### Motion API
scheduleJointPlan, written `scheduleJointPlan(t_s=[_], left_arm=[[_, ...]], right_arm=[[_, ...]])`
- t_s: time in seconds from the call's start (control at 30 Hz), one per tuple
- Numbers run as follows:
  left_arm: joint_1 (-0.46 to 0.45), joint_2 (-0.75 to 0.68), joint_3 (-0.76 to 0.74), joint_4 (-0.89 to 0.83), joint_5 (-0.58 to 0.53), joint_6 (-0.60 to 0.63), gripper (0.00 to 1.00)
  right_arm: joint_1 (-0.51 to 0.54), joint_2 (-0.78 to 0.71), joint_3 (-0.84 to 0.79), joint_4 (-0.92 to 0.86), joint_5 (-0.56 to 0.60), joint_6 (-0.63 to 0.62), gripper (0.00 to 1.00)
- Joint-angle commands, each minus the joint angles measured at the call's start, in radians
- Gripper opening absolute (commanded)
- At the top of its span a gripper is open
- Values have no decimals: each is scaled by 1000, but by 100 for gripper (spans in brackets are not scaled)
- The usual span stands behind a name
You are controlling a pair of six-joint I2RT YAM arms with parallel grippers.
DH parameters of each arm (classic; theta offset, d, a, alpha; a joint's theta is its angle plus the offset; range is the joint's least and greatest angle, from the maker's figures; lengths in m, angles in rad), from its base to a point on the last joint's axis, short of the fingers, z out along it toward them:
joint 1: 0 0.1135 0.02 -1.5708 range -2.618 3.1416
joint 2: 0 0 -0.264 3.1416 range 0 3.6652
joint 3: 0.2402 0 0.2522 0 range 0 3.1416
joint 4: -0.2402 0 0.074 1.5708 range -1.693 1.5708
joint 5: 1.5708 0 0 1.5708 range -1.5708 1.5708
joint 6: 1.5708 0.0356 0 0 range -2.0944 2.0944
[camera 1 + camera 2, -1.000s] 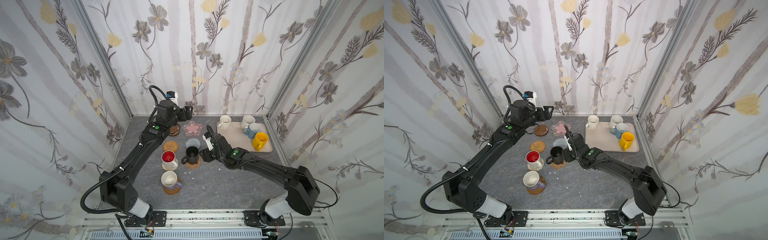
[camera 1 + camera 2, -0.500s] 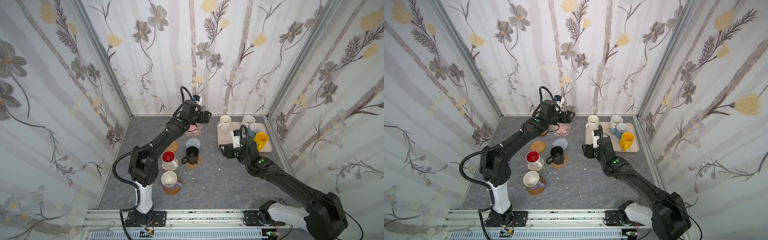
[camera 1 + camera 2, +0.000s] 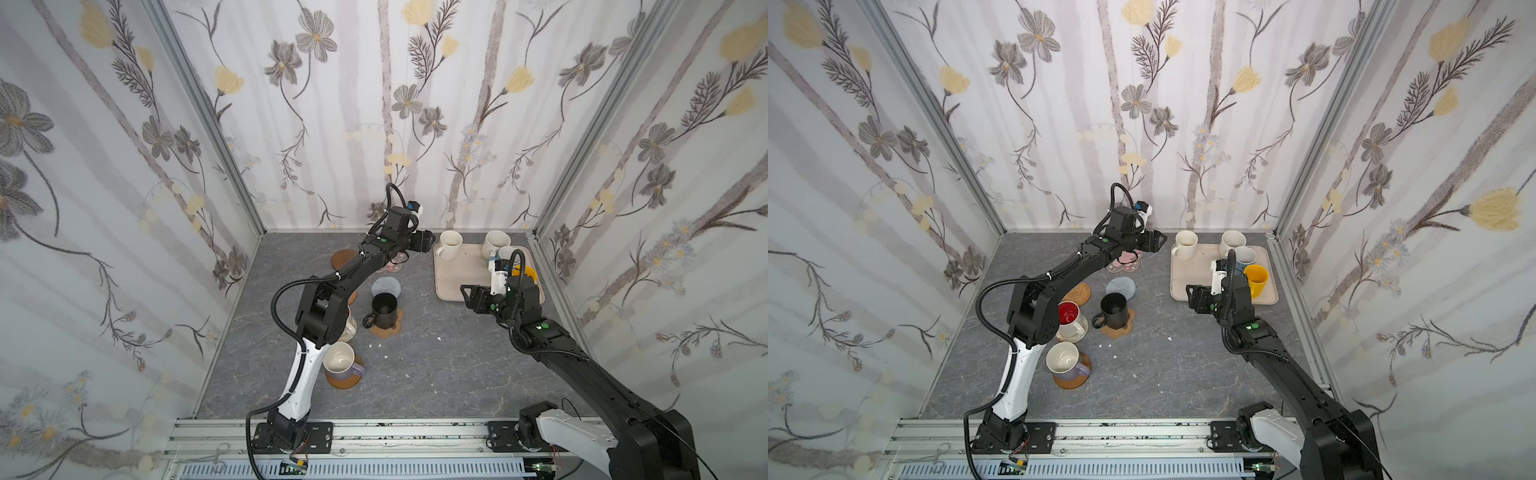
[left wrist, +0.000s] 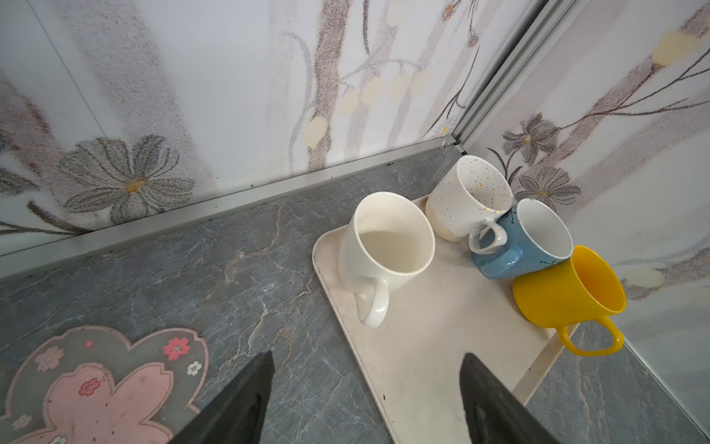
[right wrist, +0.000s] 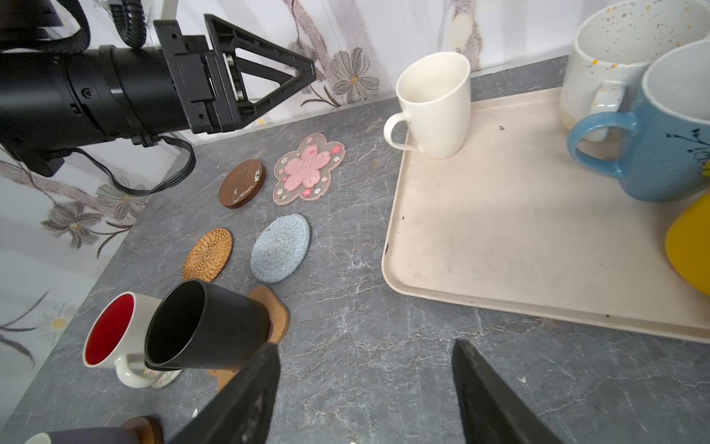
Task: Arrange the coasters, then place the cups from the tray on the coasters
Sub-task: 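Open right gripper and draw it back while left gripper reaches toward the tray, then lower left gripper onto the plain white mug handle on the tray and close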
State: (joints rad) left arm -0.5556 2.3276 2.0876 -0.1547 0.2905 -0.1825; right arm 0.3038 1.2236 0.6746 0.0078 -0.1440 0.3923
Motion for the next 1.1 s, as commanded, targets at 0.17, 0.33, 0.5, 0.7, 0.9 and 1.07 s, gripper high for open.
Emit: scheduleJointPlan(t_s=[0.17, 0.33, 0.5, 0.7, 0.9, 1.07], left_arm=[[-15, 140, 120, 11, 11, 27, 83], [-30, 227, 184, 14, -13, 34, 82], [-32, 289, 240, 13, -17, 32, 80], [-37, 338, 297, 15, -10, 27, 77], [-48, 373, 327, 15, -12, 31, 72], [-57, 394, 352, 17, -25, 32, 67]], right_arm=[[-49, -11, -3, 9, -55, 17, 80], [-86, -24, -2, -1, -82, 25, 84], [-127, -29, 2, -22, -100, 19, 87], [-149, -52, -2, -45, -90, 17, 100], [-163, -84, -8, -76, -82, 16, 100], [-173, -118, -27, -97, -79, 13, 100]])
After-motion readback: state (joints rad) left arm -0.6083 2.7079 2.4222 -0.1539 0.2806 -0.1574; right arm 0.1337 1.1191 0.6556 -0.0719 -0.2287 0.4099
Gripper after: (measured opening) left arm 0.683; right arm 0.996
